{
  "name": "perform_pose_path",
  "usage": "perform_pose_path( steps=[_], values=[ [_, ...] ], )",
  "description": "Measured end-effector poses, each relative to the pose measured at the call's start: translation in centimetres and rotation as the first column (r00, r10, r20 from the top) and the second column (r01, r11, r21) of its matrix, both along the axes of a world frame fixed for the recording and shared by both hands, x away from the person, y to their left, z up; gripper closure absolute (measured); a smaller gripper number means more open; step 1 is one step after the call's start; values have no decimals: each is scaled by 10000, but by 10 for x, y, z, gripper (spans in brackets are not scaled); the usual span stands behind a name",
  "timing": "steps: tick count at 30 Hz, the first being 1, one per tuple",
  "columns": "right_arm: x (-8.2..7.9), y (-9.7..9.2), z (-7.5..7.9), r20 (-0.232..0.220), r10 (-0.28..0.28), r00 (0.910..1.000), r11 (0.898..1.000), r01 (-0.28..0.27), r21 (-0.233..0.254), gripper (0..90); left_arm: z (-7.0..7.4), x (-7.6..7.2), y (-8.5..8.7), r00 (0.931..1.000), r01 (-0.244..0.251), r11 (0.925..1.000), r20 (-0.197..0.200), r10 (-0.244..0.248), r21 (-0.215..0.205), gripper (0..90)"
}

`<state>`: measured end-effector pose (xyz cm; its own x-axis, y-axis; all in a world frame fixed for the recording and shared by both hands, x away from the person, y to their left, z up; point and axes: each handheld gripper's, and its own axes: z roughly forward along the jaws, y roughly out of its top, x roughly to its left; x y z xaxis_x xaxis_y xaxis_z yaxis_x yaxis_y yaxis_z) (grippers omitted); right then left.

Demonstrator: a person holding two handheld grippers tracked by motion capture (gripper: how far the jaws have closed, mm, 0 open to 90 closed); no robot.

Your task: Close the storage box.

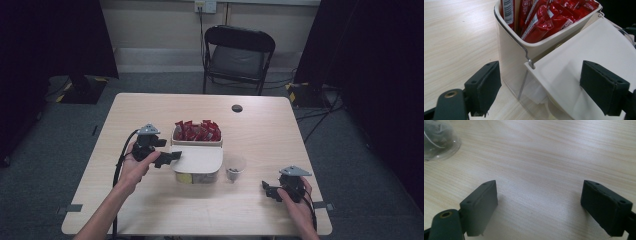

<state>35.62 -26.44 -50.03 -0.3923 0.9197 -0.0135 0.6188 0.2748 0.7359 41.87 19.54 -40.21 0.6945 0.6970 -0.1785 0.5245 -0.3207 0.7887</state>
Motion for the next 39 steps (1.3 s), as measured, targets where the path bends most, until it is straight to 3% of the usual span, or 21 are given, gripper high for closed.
perform_pose_path(
  steps=[7,16,23,28,39],
  values=[
    [0,0,0,-8,-7,10000,10000,7,8,135,1,-7,12,9996,-269,9996,-90,268,-100,166],
    [0,0,0,-14,16,10000,10000,-16,10,135,1,-15,33,9983,-576,9983,86,576,-15,166],
    [0,0,0,-13,24,10000,10000,-24,9,135,-18,-20,59,9945,-1012,9946,-263,1018,213,167],
    [0,0,0,-16,27,10000,10000,-27,10,134,-24,-26,72,9908,-1283,9911,-376,1297,354,167],
    [0,0,0,-13,29,10000,10000,-29,7,134,-46,-37,86,9836,-1549,9843,-795,1616,849,166]
  ],
)
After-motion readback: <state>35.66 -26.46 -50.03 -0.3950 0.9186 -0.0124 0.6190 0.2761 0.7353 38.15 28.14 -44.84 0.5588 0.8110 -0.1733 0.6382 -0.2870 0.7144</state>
